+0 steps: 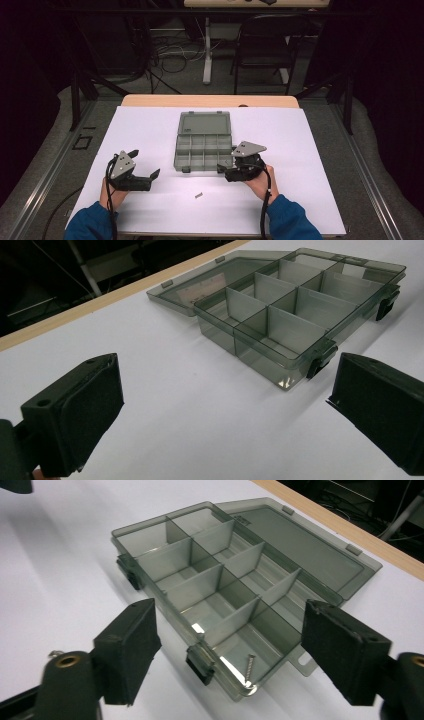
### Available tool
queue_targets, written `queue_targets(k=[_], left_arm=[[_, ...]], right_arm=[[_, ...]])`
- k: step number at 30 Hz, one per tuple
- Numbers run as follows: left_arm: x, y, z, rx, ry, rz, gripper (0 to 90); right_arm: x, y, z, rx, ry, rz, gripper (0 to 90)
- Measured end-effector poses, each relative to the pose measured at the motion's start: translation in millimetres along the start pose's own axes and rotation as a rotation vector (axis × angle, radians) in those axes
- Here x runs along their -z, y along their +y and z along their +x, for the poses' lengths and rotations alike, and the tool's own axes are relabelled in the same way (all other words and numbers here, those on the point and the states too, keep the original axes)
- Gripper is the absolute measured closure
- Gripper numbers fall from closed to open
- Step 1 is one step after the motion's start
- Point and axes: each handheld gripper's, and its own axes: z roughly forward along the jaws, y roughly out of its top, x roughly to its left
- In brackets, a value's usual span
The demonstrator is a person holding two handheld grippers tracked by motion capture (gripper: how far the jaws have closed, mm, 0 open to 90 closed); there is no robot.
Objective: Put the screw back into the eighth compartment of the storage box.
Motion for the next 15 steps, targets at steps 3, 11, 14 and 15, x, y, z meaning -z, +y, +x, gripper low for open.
queue_targets(k=[3, 11, 14, 15], left_arm=[[0.1, 0.0, 0.0, 0.0, -0.001, 0.001, 0.0], [0.6, 0.1, 0.3, -0.003, 0.001, -0.001, 0.0], [0.5, 0.1, 0.4, -0.002, 0.0, -0.001, 0.0], [0.5, 0.2, 0.3, -0.003, 0.0, -0.001, 0.0]], right_arm=[[1.7, 0.7, 4.5, 0.009, 0.015, -0.006, 16.6], [3.1, 1.5, 15.1, 0.03, 0.055, -0.01, 12.8], [2.8, 1.4, 19.0, 0.036, 0.065, -0.006, 11.6], [2.1, 1.3, 20.4, 0.039, 0.069, -0.006, 11.0]])
